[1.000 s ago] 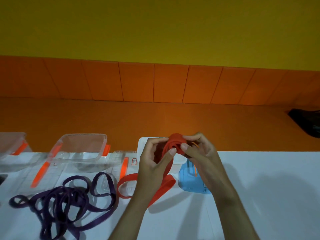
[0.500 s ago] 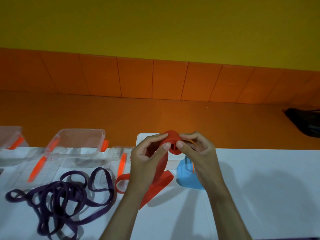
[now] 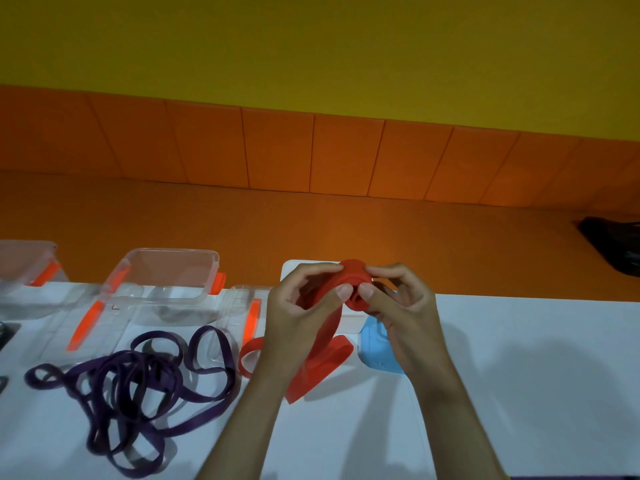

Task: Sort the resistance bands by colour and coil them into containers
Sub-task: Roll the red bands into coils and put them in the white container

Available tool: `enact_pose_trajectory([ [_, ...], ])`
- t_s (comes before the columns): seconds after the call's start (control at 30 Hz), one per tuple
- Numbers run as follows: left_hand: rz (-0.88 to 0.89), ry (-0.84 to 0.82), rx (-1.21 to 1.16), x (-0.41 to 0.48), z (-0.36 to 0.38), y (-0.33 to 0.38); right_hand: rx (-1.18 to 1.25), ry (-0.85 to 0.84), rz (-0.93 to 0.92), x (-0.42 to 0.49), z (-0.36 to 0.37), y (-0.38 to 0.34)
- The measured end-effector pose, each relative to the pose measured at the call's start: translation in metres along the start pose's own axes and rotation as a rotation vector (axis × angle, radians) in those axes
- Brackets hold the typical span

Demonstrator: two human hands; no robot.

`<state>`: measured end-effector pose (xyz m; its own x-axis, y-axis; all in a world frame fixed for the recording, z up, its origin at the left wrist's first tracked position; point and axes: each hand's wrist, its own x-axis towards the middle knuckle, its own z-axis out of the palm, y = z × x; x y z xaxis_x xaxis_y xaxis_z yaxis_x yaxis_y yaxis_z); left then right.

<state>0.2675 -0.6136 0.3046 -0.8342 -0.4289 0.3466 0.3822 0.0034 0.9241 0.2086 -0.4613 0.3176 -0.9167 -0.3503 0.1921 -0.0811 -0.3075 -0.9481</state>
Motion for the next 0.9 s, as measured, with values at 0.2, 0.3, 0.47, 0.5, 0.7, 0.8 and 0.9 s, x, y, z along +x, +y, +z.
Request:
enact_pose_trajectory([
  [0.2, 0.005, -0.041, 0.023, -0.002, 0.0, -0.005, 0.067, 0.099, -0.037, 0.005, 0.009, 0.011],
  [0.3, 0.01, -0.071, 0.087, -0.002, -0.008, -0.005, -0.051, 0.005, -0.066, 0.009, 0.002, 0.008],
  [0.47, 0.018, -0.069, 0.093, -0.005, -0.004, -0.005, -0.206, 0.041, -0.117, 0.012, -0.003, -0.007],
  [0.5, 0.011, -0.023, 0.058, -0.005, -0.001, -0.005, -0.187, 0.046, -0.127, 0.011, 0.0, -0.008],
  [0.7, 0.038, 0.109, 0.003, -0.005, 0.001, -0.007, -0.05, 0.062, -0.042, 0.006, 0.014, 0.004],
  [0.8, 0.039, 0.055, 0.039, -0.004, -0.003, -0.007, -0.097, 0.083, -0.066, 0.006, 0.009, 0.001],
  [0.9, 0.011, 0.036, 0.035, -0.005, -0.003, -0.008, -0.145, 0.114, -0.14, 0.004, 0.008, -0.004],
])
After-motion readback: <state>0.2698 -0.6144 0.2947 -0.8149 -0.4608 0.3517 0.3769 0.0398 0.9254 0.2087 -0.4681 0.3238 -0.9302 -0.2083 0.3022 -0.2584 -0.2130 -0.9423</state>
